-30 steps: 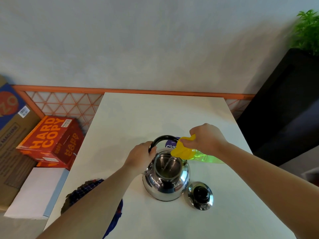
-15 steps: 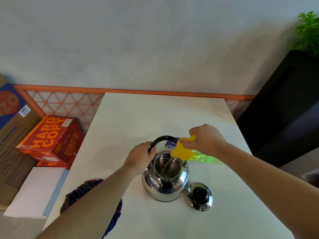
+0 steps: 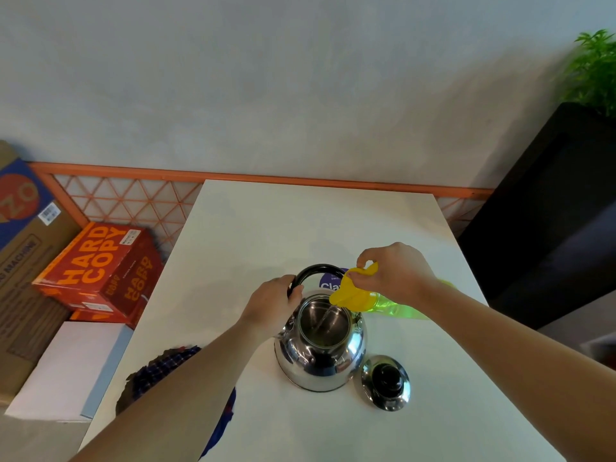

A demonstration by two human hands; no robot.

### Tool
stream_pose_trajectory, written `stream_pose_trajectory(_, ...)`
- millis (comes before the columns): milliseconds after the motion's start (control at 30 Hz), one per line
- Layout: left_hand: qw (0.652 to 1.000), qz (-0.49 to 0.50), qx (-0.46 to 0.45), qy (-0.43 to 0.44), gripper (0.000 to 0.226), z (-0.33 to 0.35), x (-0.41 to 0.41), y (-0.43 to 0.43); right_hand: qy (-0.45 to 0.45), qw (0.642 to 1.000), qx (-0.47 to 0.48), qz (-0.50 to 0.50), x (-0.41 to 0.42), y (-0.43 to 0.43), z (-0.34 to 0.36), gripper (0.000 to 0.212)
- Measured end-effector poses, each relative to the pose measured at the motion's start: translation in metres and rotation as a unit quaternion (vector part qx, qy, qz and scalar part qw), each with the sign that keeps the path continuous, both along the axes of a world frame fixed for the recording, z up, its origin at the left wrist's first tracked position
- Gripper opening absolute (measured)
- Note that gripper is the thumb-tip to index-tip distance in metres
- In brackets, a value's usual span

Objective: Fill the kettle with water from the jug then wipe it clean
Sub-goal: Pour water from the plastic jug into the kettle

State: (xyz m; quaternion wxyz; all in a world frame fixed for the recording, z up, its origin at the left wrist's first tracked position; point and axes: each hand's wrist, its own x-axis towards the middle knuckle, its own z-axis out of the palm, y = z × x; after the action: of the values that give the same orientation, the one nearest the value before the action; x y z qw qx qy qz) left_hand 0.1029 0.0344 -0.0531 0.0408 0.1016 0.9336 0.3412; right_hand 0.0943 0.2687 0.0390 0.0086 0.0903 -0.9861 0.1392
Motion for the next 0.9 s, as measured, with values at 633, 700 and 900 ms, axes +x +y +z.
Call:
stream_pose_trajectory(633,1.0,0.002,0.001,0.001,0.027,-0.002,-0.002,0.0,0.002,0.998,0.011,0.056,-0.007,-0.012,0.008,0.03)
stream_pose_trajectory(700,1.0,0.002,0.001,0.001,0.027,-0.002,-0.002,0.0,0.005,0.998,0.019,0.059,-0.007,-0.013,0.008,0.028)
stream_pose_trajectory(900,1.0,0.005,0.003,0.001,0.026,-0.002,-0.002,-0.001,0.002,0.997,0.036,0.074,-0.008,-0.017,0.008,0.027)
